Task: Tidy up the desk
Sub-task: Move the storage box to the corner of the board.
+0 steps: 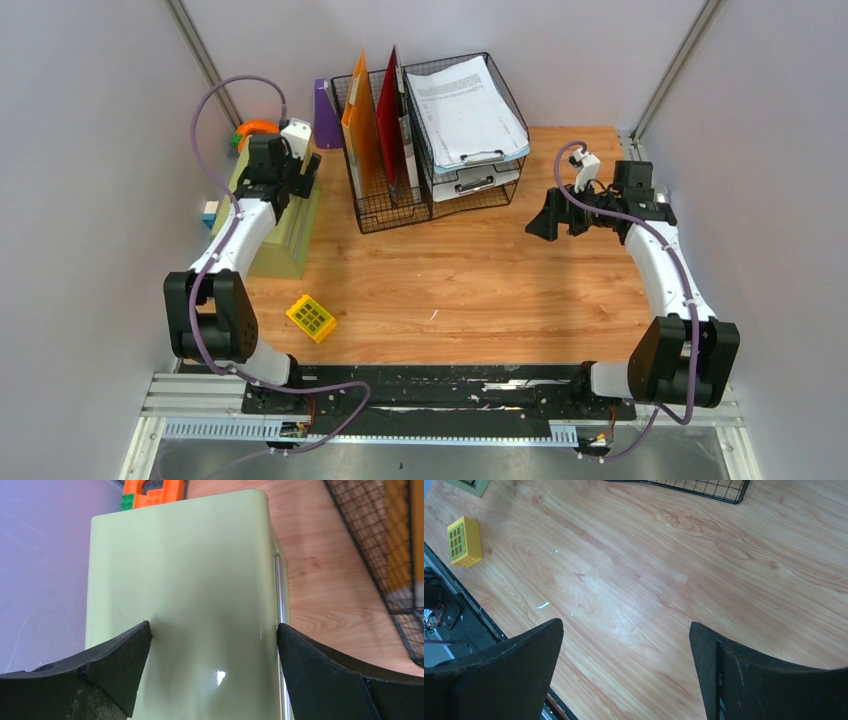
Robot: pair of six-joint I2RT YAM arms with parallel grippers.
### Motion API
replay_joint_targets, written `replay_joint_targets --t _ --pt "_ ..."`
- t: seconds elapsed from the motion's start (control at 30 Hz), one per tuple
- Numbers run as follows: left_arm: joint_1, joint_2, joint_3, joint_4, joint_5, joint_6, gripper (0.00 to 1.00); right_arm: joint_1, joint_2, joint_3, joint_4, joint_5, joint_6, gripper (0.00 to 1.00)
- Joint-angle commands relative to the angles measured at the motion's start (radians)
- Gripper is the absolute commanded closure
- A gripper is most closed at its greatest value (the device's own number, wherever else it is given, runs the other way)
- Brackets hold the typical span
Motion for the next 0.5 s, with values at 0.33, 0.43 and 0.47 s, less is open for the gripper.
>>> replay_joint_targets --t 0.33,0.43,0.47 --pt "0.084 -0.167 0.014 -0.054 0.233 -0.104 0.0 0.005 -0.065 0.007 0.123 0.083 0.082 0.0" --pt "0.084 -0.205 0.01 -0.034 0.369 -0.174 0.0 0.005 -0.057 0.047 0.174 0.101 0.111 0.0" --pt "0.083 -0.203 0.017 -0.03 0.424 -0.217 0.0 0.005 -0.04 0.066 0.196 0.101 0.12 0.0"
